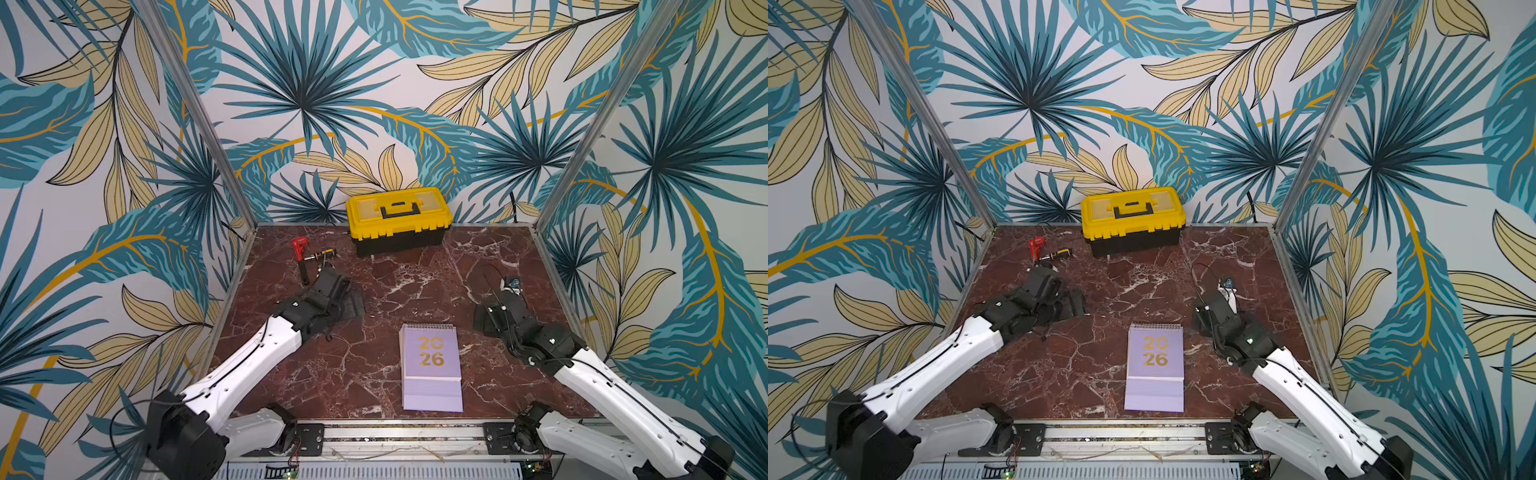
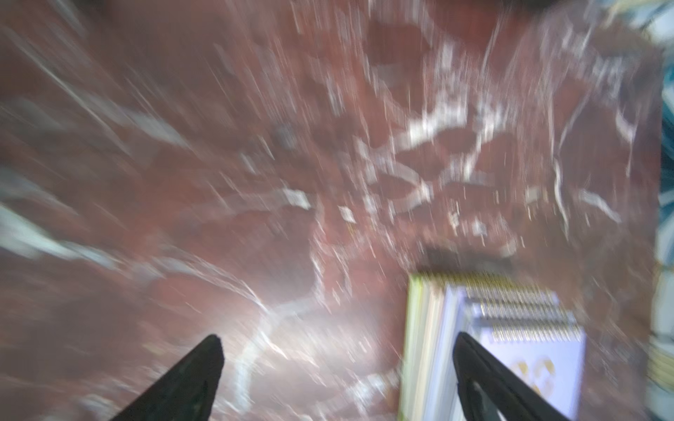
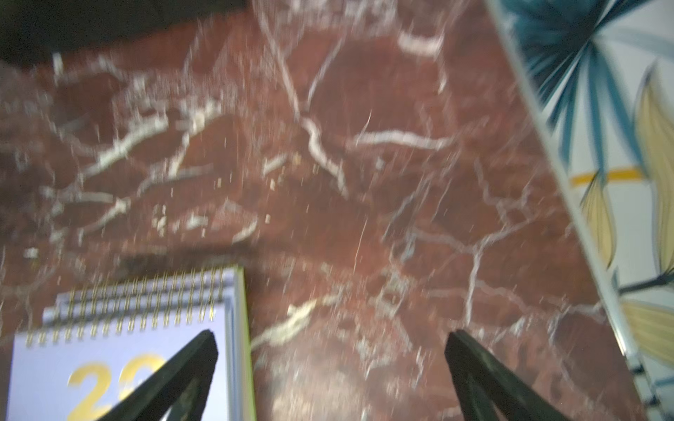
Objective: Stack the calendars
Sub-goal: Adjust the calendars at the calendar, then reset both arms
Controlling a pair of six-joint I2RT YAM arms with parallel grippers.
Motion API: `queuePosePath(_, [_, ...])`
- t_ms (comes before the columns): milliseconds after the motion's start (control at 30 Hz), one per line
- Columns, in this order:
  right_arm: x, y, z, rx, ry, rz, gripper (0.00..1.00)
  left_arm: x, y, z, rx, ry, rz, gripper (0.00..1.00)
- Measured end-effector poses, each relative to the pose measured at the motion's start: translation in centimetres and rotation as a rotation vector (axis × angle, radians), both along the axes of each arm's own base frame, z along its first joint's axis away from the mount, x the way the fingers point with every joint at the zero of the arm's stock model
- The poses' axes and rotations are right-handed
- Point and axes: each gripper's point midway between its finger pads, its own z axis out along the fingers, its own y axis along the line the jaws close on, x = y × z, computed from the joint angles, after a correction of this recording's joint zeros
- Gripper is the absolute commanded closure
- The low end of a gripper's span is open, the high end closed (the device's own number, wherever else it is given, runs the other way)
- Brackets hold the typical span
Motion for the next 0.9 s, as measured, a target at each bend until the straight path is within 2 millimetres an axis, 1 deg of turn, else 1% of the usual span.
queuePosePath(33, [0.6, -0.7, -0.2, -0.047, -0.08, -0.015, 0.01, 0.7, 1.3, 1.5, 0.057, -0.099, 0.004, 0.0])
queuePosePath(67, [1.1, -1.3, -0.7, -0.09, -0.133, -0.027, 0.01, 1.3, 2.4, 2.6, 0.114, -0.189, 0.0, 0.0])
queuePosePath(100, [1.6, -2.1, -1.9, -0.142, -0.171, -0.048, 0.01, 1.8, 3.5, 3.1, 0.178, -0.275, -0.004, 0.01])
queuePosePath(133, [1.9, -3.1, -3.5, -0.188, -0.183, -0.073, 0.01, 2.1, 4.4, 2.9, 0.245, -0.332, -0.013, 0.0])
queuePosePath(200, [2.0, -5.1, -6.2, -0.259, -0.166, -0.12, 0.01, 2.6, 6.2, 1.4, 0.365, -0.381, -0.019, 0.01])
queuePosePath(233, [2.1, -6.3, -7.2, -0.289, -0.166, -0.152, 0.01, 3.0, 7.4, 0.3, 0.417, -0.376, -0.005, 0.0])
queuePosePath(300, [2.3, -8.0, -8.0, -0.309, -0.195, -0.207, 0.01, 3.7, 9.7, -2.0, 0.483, -0.338, 0.038, 0.0])
queuePosePath(333, [2.6, -8.7, -8.3, -0.307, -0.208, -0.225, 0.0, 4.0, 10.9, -2.8, 0.501, -0.331, 0.067, 0.01])
queuePosePath(400, [3.5, -9.6, -8.6, -0.295, -0.23, -0.251, 0.0, 4.3, 12.8, -3.9, 0.511, -0.347, 0.118, 0.01])
queuePosePath(433, [4.2, -9.7, -8.7, -0.294, -0.243, -0.251, 0.01, 4.3, 13.6, -4.5, 0.508, -0.362, 0.143, 0.01])
queuePosePath(533, [6.8, -8.9, -9.0, -0.285, -0.277, -0.204, 0.01, 4.7, 14.8, -6.6, 0.505, -0.358, 0.16, 0.01])
queuePosePath(600, [8.0, -8.2, -9.5, -0.285, -0.294, -0.165, 0.0, 5.1, 14.9, -7.5, 0.508, -0.364, 0.157, 0.01])
queuePosePath(667, [8.2, -7.9, -9.6, -0.271, -0.307, -0.138, 0.01, 5.6, 14.9, -8.0, 0.515, -0.383, 0.15, 0.0])
queuePosePath(733, [8.3, -8.1, -8.7, -0.244, -0.351, -0.13, 0.01, 6.2, 14.7, -8.3, 0.511, -0.4, 0.145, 0.0])
queuePosePath(800, [8.5, -8.3, -7.8, -0.22, -0.398, -0.124, 0.0, 6.9, 14.3, -8.1, 0.489, -0.438, 0.131, 0.01])
queuePosePath(900, [8.8, -8.0, -7.6, -0.192, -0.43, -0.087, 0.0, 7.8, 13.9, -7.7, 0.466, -0.504, 0.131, 0.0])
